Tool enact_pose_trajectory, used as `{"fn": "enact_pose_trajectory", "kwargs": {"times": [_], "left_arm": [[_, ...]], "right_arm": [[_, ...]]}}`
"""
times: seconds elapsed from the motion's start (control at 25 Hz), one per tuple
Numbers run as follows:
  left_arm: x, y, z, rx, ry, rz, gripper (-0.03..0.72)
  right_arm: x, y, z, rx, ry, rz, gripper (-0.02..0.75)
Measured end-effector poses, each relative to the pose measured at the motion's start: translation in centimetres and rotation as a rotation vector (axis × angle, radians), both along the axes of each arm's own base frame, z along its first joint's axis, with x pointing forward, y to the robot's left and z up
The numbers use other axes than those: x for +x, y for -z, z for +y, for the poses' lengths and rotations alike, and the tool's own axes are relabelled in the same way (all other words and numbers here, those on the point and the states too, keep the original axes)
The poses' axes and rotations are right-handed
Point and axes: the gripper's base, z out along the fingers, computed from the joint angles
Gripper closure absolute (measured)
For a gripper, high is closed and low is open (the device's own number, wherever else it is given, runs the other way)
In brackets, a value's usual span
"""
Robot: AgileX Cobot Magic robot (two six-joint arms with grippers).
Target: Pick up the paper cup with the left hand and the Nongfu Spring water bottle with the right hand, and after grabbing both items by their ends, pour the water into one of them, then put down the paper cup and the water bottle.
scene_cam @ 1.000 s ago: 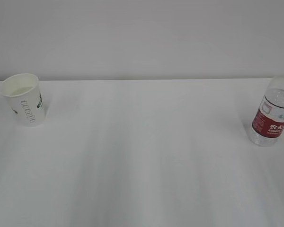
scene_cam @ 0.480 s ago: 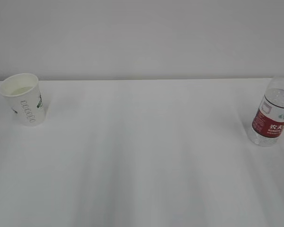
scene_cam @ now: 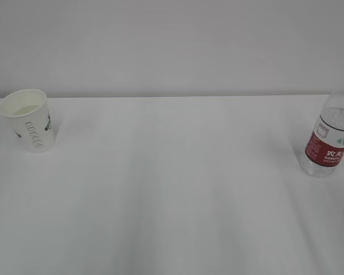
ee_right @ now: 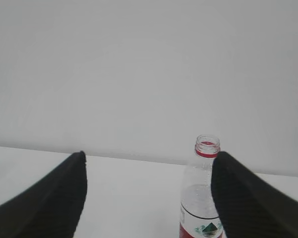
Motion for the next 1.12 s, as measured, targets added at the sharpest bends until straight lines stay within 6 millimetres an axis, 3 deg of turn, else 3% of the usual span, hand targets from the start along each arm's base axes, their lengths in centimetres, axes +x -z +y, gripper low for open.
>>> {"fn": "enact_pose_trajectory", "kwargs": {"times": [0.24,0.92,1.12], "left_arm": [[-1.3,0.5,0.1,-0.019,-0.007,0.032,0.109],[-1.8,2.4,-0.6,-0.023,0.059,0.249,0.132],[-2.3,1.9,-0.6,-0.031,0.066,0.267,0.137]], "right_arm": [[-0.1,0.0,0.1,0.004,-0.015,0.005,0.150],[-0.1,0.0,0.2,0.003,-0.019,0.005,0.150],[-0.1,0.0,0.2,0.001,-0.019,0.005,0.150]]}}
